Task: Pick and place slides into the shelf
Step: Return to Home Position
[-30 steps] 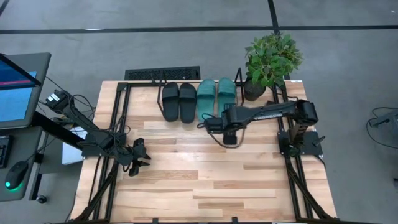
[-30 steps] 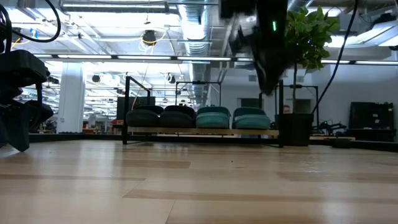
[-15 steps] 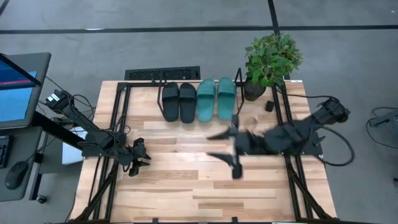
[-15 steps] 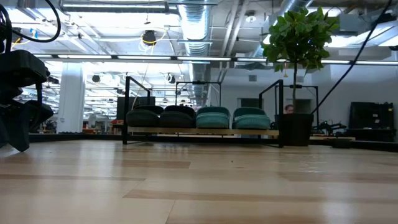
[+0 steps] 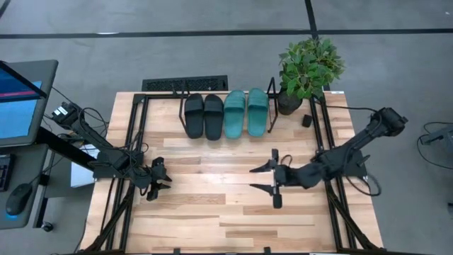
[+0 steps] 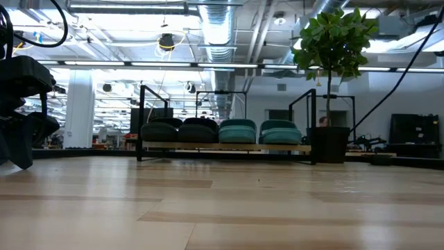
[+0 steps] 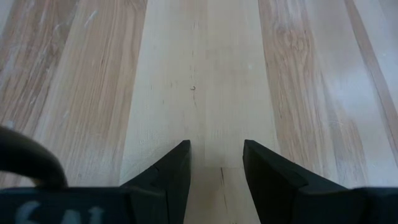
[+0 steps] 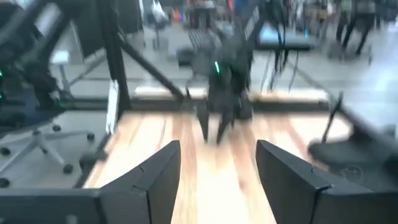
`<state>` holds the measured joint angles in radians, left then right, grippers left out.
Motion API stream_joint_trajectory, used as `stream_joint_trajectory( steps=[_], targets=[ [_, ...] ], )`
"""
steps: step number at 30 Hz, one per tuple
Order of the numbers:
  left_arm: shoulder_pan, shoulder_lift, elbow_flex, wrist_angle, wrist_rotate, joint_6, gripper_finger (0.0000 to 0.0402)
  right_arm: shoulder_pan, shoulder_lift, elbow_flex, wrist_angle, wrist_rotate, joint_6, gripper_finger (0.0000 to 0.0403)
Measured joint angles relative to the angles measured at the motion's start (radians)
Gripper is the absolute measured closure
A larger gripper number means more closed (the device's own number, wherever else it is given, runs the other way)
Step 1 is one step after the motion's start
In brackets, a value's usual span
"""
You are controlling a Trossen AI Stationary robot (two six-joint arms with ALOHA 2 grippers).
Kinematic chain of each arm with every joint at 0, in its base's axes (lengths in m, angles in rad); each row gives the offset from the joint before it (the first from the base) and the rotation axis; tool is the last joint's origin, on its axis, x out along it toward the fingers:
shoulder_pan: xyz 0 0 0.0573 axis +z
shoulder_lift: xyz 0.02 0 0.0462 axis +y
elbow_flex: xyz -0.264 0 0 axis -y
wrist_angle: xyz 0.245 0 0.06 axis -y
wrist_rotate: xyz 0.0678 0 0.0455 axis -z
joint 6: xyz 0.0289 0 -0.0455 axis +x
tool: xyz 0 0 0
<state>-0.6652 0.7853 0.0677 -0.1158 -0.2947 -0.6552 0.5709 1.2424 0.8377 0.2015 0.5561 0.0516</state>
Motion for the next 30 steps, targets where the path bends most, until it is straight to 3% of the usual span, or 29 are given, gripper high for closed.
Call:
stream_joint_trajectory(
  steps=[4,7,12,14,16,18,21,24,26,30],
  targets=[
    [0.000,0.000,0.000,0.000,0.000,0.000,0.0267,-0.013,0.040,-0.061,0.002,-0.054,0.127,0.0202],
    [0.000,0.000,0.000,0.000,0.000,0.000,0.0267,0.007,0.113,-0.065,0.028,-0.221,0.208,0.0202],
    [0.000,0.000,0.000,0.000,0.000,0.000,0.0267,0.026,0.225,-0.067,0.326,-0.694,0.076,0.0204],
    [0.000,0.000,0.000,0.000,0.000,0.000,0.0267,0.015,0.228,-0.065,0.464,-0.969,-0.042,0.0204],
    [0.000,0.000,0.000,0.000,0.000,0.000,0.0267,-0.012,0.189,-0.066,0.482,-1.217,-0.102,0.0203],
    [0.000,0.000,0.000,0.000,0.000,0.000,0.0267,-0.049,0.122,-0.066,0.444,-1.320,-0.060,0.0203],
    [0.000,0.000,0.000,0.000,0.000,0.000,0.0267,-0.105,-0.002,-0.064,0.220,-1.328,-0.005,0.0202],
    [0.000,0.000,0.000,0.000,0.000,0.000,0.0267,-0.136,-0.129,-0.065,-0.012,-1.297,-0.073,0.0202],
    [0.000,0.000,0.000,0.000,0.000,0.000,0.0267,-0.139,-0.228,-0.065,-0.135,-1.212,-0.107,0.0202],
    [0.000,0.000,0.000,0.000,0.000,0.000,0.0267,-0.122,-0.399,-0.065,-0.275,-0.935,-0.120,0.0202]
  ],
)
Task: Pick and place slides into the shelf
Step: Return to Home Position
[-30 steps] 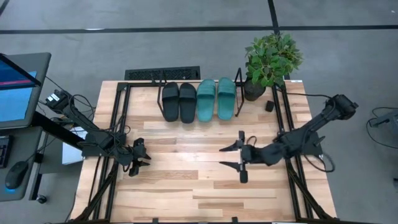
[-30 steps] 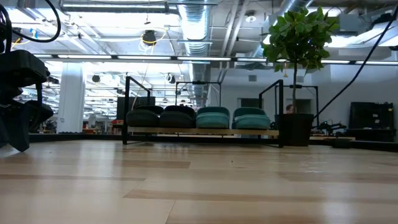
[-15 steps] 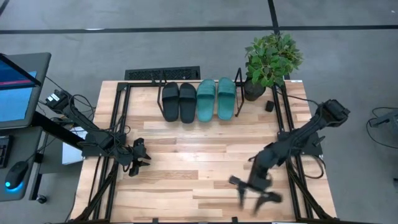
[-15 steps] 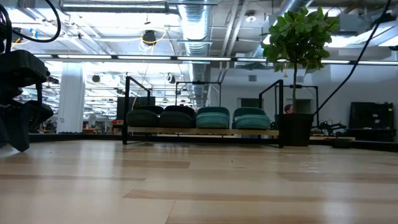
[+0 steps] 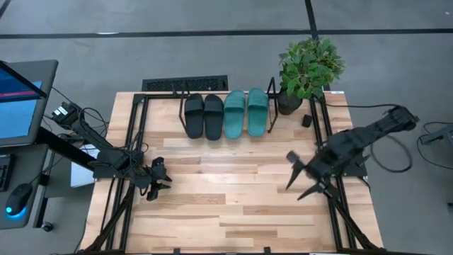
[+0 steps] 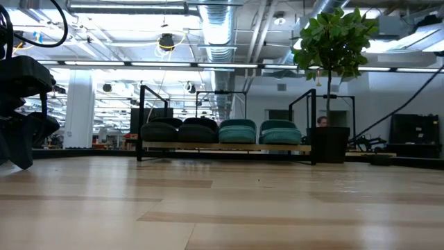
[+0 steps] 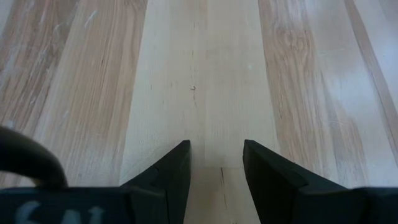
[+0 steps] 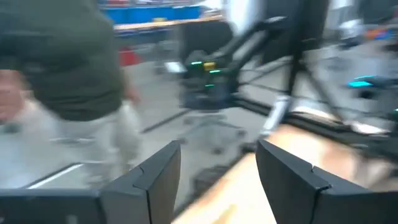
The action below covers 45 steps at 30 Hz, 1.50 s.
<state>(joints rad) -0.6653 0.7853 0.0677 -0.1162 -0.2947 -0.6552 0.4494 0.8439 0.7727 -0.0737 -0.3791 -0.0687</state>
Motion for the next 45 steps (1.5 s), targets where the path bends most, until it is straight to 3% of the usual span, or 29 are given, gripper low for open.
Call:
stream_joint_trajectory(
  steps=[3,6,12,23,33,38,45],
  targets=[
    [0.000,0.000,0.000,0.000,0.000,0.000,0.0267,0.024,-0.088,0.000,-0.081,0.121,-0.027,0.0202],
    [0.000,0.000,0.000,0.000,0.000,0.000,0.0267,0.041,-0.146,-0.005,-0.155,0.177,-0.042,0.0202],
    [0.000,0.000,0.000,0.000,0.000,0.000,0.0267,0.021,-0.233,-0.105,-0.155,0.172,-0.060,0.0202],
    [0.000,0.000,0.000,0.000,0.000,0.000,0.0267,-0.030,-0.369,-0.420,0.203,0.118,0.053,0.0202],
    [0.000,0.000,0.000,0.000,0.000,0.000,0.0267,-0.034,-0.386,-0.690,0.532,0.119,0.124,0.0202],
    [0.000,0.000,0.000,0.000,0.000,0.000,0.0267,-0.038,-0.386,-0.764,0.572,0.173,0.155,0.0202],
    [0.000,0.000,0.000,0.000,0.000,0.000,0.0267,-0.039,-0.384,-0.766,0.517,0.201,0.143,0.0202]
  ],
)
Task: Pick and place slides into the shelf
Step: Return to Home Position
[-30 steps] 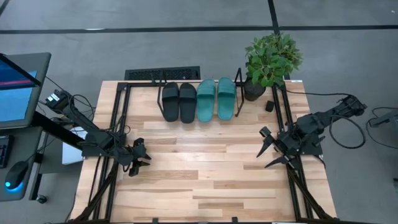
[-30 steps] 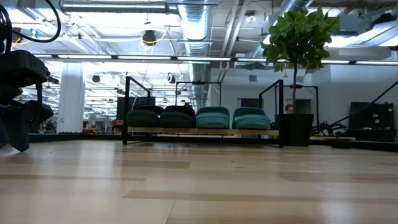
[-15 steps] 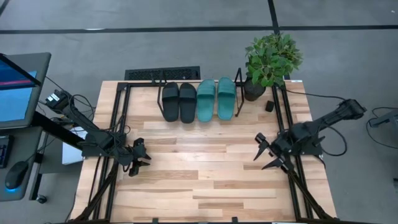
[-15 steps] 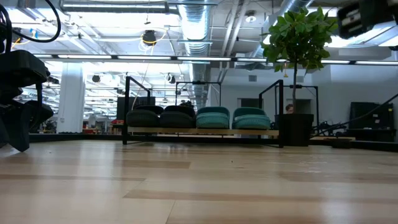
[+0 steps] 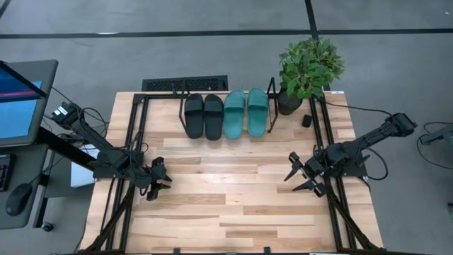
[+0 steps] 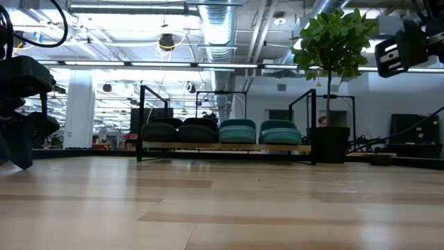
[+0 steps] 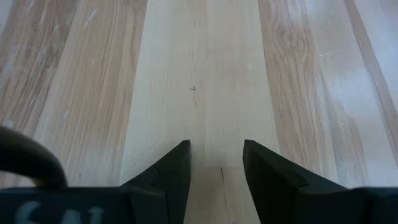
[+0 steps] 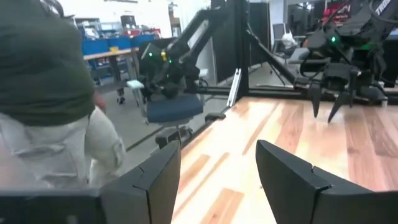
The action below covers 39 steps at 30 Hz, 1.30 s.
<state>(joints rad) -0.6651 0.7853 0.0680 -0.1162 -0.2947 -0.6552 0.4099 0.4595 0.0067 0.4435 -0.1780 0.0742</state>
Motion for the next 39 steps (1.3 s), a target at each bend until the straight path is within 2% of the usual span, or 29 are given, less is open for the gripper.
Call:
stream_joint_trajectory(
  steps=[13,39],
  targets=[
    [0.000,0.000,0.000,0.000,0.000,0.000,0.0267,0.000,0.000,-0.001,-0.132,-0.003,-0.003,0.0202],
    [0.000,0.000,0.000,0.000,0.000,0.000,0.0267,0.000,0.000,-0.002,-0.148,-0.003,-0.003,0.0202]
  ],
)
